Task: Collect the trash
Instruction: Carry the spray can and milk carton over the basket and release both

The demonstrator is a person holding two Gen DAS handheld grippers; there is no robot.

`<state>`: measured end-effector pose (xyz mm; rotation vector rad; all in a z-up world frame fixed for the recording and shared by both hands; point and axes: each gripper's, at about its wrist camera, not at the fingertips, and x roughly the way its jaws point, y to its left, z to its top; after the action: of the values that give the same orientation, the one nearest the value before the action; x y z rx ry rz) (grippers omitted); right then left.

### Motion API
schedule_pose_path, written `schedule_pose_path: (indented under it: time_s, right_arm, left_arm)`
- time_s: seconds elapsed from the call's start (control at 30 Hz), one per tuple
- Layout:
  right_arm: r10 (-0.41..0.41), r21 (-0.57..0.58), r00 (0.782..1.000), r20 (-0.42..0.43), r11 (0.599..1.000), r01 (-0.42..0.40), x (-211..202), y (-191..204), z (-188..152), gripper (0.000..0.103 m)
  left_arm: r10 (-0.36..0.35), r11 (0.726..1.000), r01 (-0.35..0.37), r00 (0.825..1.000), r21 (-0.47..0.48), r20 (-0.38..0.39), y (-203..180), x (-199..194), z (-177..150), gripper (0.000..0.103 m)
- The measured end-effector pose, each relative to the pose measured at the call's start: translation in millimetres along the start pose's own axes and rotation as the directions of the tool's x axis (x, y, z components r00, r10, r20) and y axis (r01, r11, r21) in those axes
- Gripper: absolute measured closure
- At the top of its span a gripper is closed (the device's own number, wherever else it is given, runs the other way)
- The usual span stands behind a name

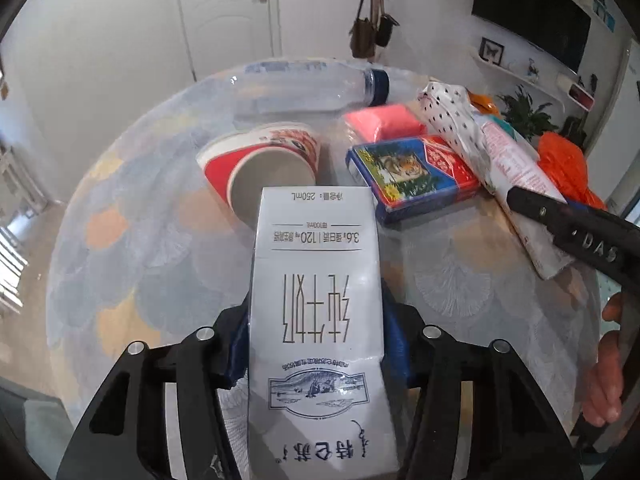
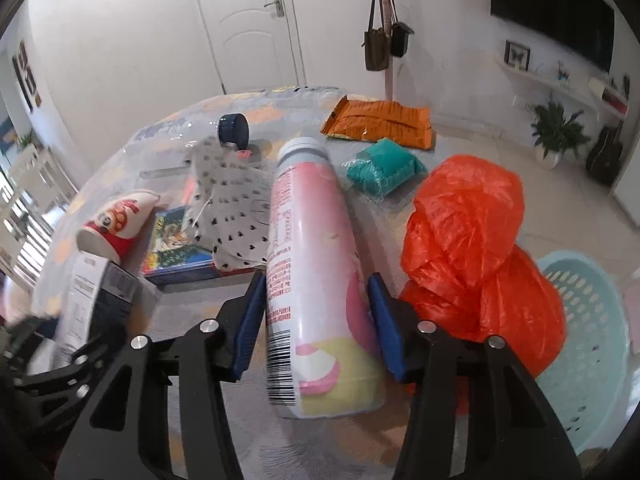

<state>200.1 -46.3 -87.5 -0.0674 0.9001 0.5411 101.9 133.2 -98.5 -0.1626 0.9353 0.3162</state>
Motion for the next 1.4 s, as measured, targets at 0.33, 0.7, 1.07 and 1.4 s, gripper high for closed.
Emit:
schedule_pose_path:
  time_s: [0.33, 0.7, 1.07, 1.4]
  right_arm:
    - [0.172, 0.153, 0.979, 0.111, 0.97, -0.188, -46.7, -23.6, -0.4, 0.057]
    - [0.099, 0.247, 0.949, 0.299, 0.953, -0.177, -130.8, -86.7, -1.2, 0.057]
    - [-0.2, 0.468, 0.945, 0.259, 0.882, 0.058, -159.4, -208.8, -46.3, 0.057]
    - [-0.263, 0.602, 0.962, 0.073, 0.781, 0.168, -105.3, -272.0, -95.0, 0.057]
  left_arm:
    - [-0.157, 0.988, 0.157, 0.966, 0.016, 0.205, -7.5, -65.6, 7.5, 0.051]
    - [-0.327, 0.943, 0.291, 0.9, 0.163, 0.287, -95.8, -100.2, 52.6, 0.051]
    - [-0.525, 0.829, 0.463, 0.837, 0.315, 0.152, -226.7, -67.7, 70.4, 0.051]
    - [-0.575, 0.762, 0.57, 0.814, 0.307, -0.083, -284.5, 12.7, 62.3, 0.032]
